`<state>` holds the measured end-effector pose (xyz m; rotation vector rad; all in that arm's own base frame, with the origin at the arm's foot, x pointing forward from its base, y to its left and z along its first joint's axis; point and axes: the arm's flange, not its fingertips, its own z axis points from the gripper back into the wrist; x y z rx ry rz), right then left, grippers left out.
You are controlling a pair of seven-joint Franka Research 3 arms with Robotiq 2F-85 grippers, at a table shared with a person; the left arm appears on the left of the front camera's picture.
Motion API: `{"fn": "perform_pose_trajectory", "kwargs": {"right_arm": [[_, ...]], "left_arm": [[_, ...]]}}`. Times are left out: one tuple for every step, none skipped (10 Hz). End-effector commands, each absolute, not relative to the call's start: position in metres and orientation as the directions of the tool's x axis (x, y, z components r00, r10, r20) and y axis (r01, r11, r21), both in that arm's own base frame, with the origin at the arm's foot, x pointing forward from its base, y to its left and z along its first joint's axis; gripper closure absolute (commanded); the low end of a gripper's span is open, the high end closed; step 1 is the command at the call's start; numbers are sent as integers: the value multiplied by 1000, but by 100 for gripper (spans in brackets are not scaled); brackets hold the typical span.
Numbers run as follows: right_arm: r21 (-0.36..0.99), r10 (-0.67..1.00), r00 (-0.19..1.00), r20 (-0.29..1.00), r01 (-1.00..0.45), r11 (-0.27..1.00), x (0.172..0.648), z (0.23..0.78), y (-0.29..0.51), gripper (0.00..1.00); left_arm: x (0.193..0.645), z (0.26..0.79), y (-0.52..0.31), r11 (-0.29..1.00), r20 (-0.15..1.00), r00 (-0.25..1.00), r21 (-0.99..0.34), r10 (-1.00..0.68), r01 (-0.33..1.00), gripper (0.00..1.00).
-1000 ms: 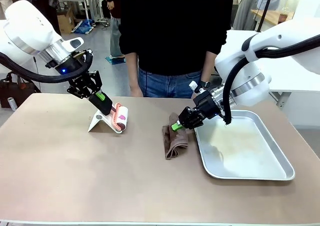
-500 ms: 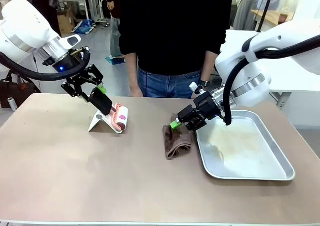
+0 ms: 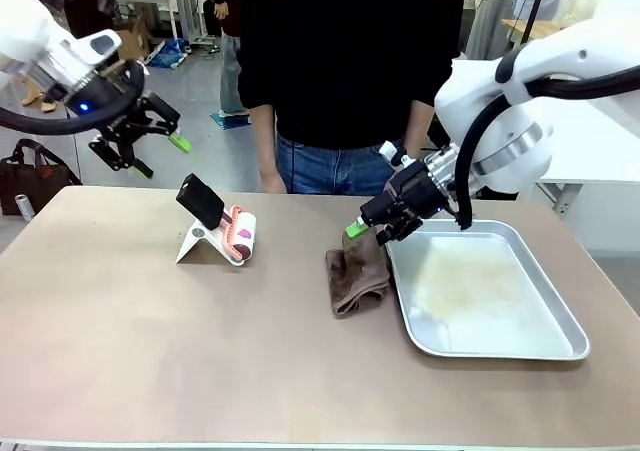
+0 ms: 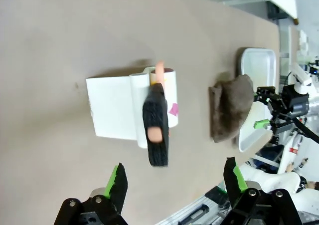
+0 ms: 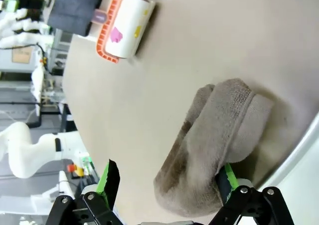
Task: Clean the surface of the table.
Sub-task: Return the Lint Roller and towel to their original positions.
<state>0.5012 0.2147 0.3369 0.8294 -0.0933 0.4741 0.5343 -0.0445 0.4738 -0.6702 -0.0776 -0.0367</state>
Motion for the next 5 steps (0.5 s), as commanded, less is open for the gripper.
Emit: {"fn": "perform_pose_trajectory", "kwargs": {"right_arm": [[582,401,881,250,-468,665,495,364,223,0],[528,388,886,253,-462,712,493,374,220,0],[492,370,890,265,-455,742,489,383,216,0],[479,346,891,293,-450,754,484,393,208,0],[490,324,890,321,-449,747,478,399,200,0]], "left_arm": [[501,484,-29,742,145,989,-660,-32,121,0],[488,492,-21,730,169,985,-668,-39,144,0],[475,501,-13,714,194,980,-681,-41,165,0],[463,509,-5,693,227,973,-695,-40,191,0],[452,515,3,663,247,968,-717,-45,214,0]]}}
